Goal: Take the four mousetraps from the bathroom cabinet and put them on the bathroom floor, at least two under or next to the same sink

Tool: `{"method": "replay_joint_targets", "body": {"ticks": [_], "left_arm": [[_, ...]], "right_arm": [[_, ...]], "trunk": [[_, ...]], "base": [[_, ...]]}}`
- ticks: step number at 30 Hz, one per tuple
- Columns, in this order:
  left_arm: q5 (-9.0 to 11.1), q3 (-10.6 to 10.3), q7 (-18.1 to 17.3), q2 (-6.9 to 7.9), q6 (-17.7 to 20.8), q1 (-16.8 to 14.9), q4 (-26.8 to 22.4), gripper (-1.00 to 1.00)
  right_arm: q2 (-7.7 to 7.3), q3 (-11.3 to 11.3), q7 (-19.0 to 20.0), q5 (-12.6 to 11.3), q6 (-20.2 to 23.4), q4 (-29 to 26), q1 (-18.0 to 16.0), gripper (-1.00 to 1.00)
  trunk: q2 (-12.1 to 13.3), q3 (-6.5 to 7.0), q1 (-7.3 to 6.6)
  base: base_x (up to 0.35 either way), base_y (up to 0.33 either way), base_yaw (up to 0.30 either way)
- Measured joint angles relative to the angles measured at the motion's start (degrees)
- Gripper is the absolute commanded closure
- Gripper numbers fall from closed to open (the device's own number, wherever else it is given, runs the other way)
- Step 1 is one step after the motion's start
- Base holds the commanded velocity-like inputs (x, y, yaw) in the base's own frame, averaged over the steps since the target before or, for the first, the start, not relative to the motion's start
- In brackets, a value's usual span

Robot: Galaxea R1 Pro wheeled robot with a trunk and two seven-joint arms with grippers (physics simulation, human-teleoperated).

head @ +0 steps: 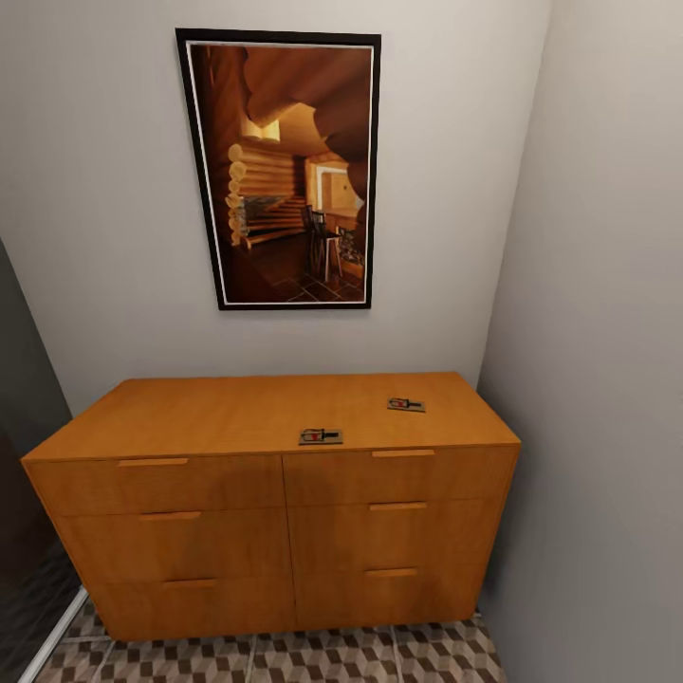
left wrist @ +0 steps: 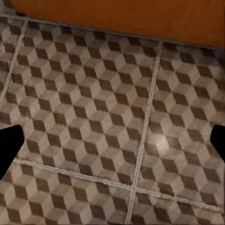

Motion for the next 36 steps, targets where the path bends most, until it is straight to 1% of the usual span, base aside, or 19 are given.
{"method": "replay_joint_targets", "body": {"ticks": [1, 4, 8, 13, 14, 19, 25, 27, 28, 36], "left_arm": [[0.02, 0.01, 0.00, 0.01, 0.04, 0.01, -0.05, -1.00], [0.00, -0.01, -0.08, 0.81, 3.46, -0.02, -5.20, -1.00], [-0.20, 0.06, -0.08, 1.44, 9.17, -0.01, -12.44, -1.00], [-0.27, 0.05, 0.03, 2.23, 14.57, 0.00, -20.75, -1.00], [-0.26, 0.05, 0.03, 2.24, 14.60, 0.01, -20.80, -1.00], [-0.30, 0.08, 0.07, 2.84, 17.50, 0.00, -26.54, -1.00], [-0.30, 0.01, 0.14, 3.07, 20.53, 0.01, -31.14, -1.00], [-0.30, 0.00, 0.16, 3.10, 21.81, 0.01, -32.63, -1.00], [-0.30, 0.00, 0.16, 3.10, 21.84, 0.01, -32.66, -1.00], [-0.31, -0.05, 0.19, 3.15, 26.94, 0.01, -38.21, -1.00]], "right_arm": [[0.00, -0.01, 0.00, -0.01, 0.05, -0.06, 0.01, -1.00], [-0.02, -0.23, 0.01, -0.08, 3.97, -5.30, -0.01, -1.00], [-0.03, -0.42, 0.08, -0.18, 8.95, -11.53, 0.00, -1.00], [-0.06, -0.52, 0.10, -0.23, 13.34, -16.81, 0.00, -1.00], [-0.06, -0.52, 0.10, -0.23, 13.36, -16.83, 0.01, -1.00], [-0.11, -0.56, 0.10, -0.18, 16.45, -20.49, 0.01, -1.00], [-0.21, -0.59, 0.35, -0.22, 19.01, -23.89, 0.01, -1.00], [-0.24, -0.59, 0.74, -0.20, 19.68, -24.55, 0.01, -1.00], [-0.24, -0.59, 0.75, -0.20, 19.69, -24.56, 0.01, -1.00], [-0.27, -0.60, 2.95, -0.05, 20.82, -25.78, 0.01, -1.00]], "trunk": [[0.00, -0.01, 0.00], [0.00, 0.00, 0.00], [0.00, 0.00, 0.00], [0.00, 0.00, 0.00], [0.00, 0.00, 0.00], [0.00, 0.00, 0.00], [0.00, 0.00, 0.00], [0.00, 0.00, 0.00], [0.01, 0.00, 0.00], [0.00, 0.00, 0.00]], "base": [[0.000, 0.000, 0.000], [0.000, 0.000, 0.000], [0.000, 0.000, 0.000], [0.000, 0.000, 0.000], [0.000, 0.000, 0.000], [0.000, 0.000, 0.000], [0.000, 0.000, 0.000], [0.000, 0.000, 0.000], [0.000, 0.000, 0.000], [0.000, 0.000, 0.000]]}}
